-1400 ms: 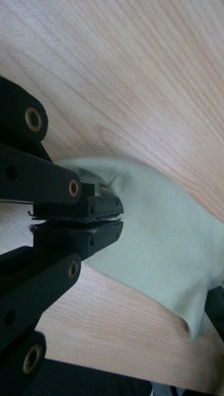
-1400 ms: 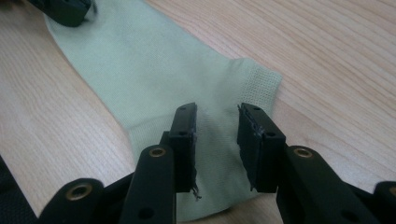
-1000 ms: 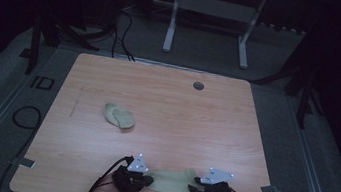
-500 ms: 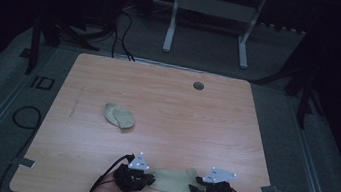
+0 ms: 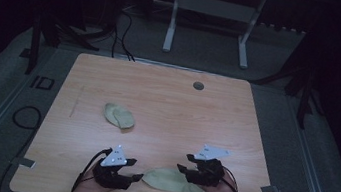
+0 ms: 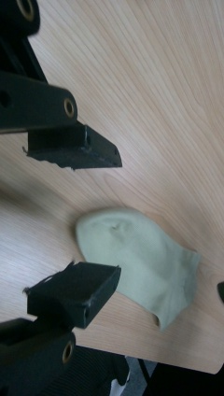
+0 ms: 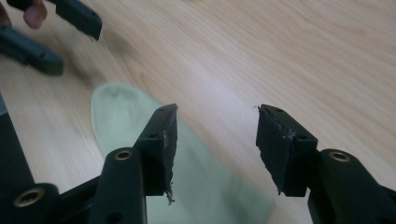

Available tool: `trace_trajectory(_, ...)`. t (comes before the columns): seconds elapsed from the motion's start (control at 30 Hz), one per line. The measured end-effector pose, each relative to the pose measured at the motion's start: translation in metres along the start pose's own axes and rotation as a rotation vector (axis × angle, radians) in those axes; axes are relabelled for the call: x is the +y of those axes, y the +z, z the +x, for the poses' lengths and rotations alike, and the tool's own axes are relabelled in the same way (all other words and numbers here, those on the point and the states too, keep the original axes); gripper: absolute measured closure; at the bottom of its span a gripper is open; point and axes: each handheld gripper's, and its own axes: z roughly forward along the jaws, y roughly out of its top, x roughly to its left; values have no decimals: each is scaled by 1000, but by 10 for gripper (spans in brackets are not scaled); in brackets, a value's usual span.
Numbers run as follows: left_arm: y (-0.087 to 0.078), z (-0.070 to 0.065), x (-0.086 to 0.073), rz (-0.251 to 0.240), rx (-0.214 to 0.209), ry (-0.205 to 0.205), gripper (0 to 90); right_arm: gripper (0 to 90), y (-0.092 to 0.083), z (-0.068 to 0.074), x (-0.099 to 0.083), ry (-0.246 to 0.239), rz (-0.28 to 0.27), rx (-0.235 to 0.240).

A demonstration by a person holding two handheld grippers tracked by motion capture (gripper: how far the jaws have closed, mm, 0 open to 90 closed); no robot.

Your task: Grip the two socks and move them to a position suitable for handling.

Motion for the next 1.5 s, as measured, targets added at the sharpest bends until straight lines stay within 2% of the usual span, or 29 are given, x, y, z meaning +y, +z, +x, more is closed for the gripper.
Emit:
trace_trajectory(0.13, -9, 6, -9, 11, 29, -3, 380, 457, 14, 0, 22, -24, 9, 6)
trace_trajectory(0.27, -16, 11, -18, 8, 61, -34, 320, 445, 30, -1, 47, -34, -3, 18)
trace_trajectory(0.37, -21, 16, -24, 5, 66, -46, 303, 443, 41, 0, 63, -41, -3, 21)
trace_trajectory(0.5, -24, 17, -28, 18, 67, -34, 303, 440, 59, 3, 85, -61, 2, 31)
trace_trajectory(0.67, -29, 21, -35, 30, 81, -43, 304, 434, 86, 7, 109, -79, 10, 39)
trace_trajectory(0.83, -34, 26, -38, 10, 81, -74, 314, 427, 117, 12, 132, -60, 33, 43)
trace_trajectory(1.0, -35, 25, -40, 10, 81, -68, 316, 412, 150, 21, 155, -70, 54, 30)
trace_trajectory(1.23, -36, 25, -43, 12, 78, -78, 316, 399, 187, 23, 176, -76, 99, 1)
trace_trajectory(1.3, -36, 25, -44, 10, 77, -84, 316, 398, 195, 22, 180, -80, 110, -14)
trace_trajectory(1.37, -36, 26, -44, 9, 79, -88, 316, 395, 203, 21, 182, -72, 123, -2)
trace_trajectory(1.5, -36, 25, -44, 7, 76, -98, 316, 374, 223, 22, 184, -84, 156, -16)
